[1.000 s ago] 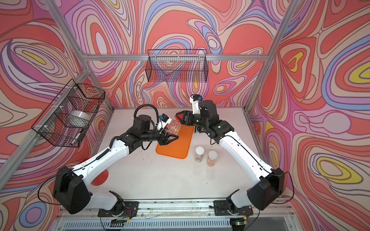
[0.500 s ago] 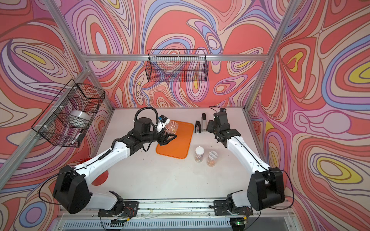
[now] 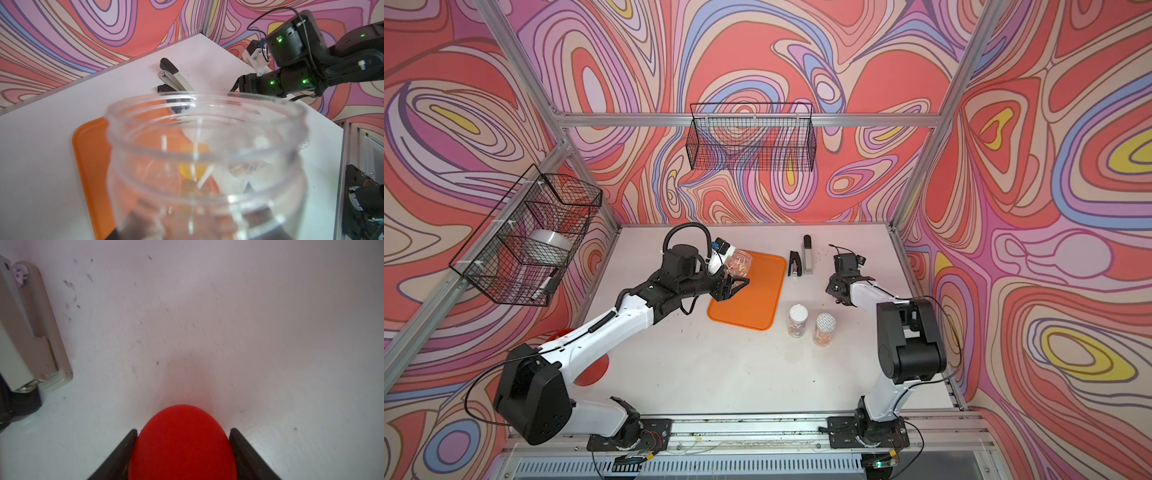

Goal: Pour the candies out of the jar
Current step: 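Place the lid at the center of the board, then pour the candies out of the jar onto the tray.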

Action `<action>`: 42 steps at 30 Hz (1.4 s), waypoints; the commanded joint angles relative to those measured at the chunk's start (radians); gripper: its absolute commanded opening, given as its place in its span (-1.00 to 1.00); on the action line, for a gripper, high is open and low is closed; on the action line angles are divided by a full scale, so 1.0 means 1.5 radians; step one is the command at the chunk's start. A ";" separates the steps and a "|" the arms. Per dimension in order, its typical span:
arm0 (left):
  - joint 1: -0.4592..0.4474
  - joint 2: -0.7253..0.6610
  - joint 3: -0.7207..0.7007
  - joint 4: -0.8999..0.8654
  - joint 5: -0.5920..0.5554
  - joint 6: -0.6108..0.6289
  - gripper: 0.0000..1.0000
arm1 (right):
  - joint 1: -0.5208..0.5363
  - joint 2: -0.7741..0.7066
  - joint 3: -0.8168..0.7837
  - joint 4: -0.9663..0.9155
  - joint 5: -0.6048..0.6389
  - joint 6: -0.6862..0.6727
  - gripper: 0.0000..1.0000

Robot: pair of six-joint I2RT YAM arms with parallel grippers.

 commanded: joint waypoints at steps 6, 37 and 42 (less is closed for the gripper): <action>0.005 -0.004 0.001 0.015 -0.002 0.005 -1.00 | -0.002 0.015 -0.008 0.045 -0.031 0.062 0.32; 0.049 0.375 0.393 -0.288 -0.030 0.361 -1.00 | -0.001 -0.321 -0.069 0.003 -0.187 0.064 0.97; 0.049 0.437 0.482 -0.344 -0.082 0.416 -1.00 | -0.001 -0.345 -0.075 0.000 -0.179 0.062 0.96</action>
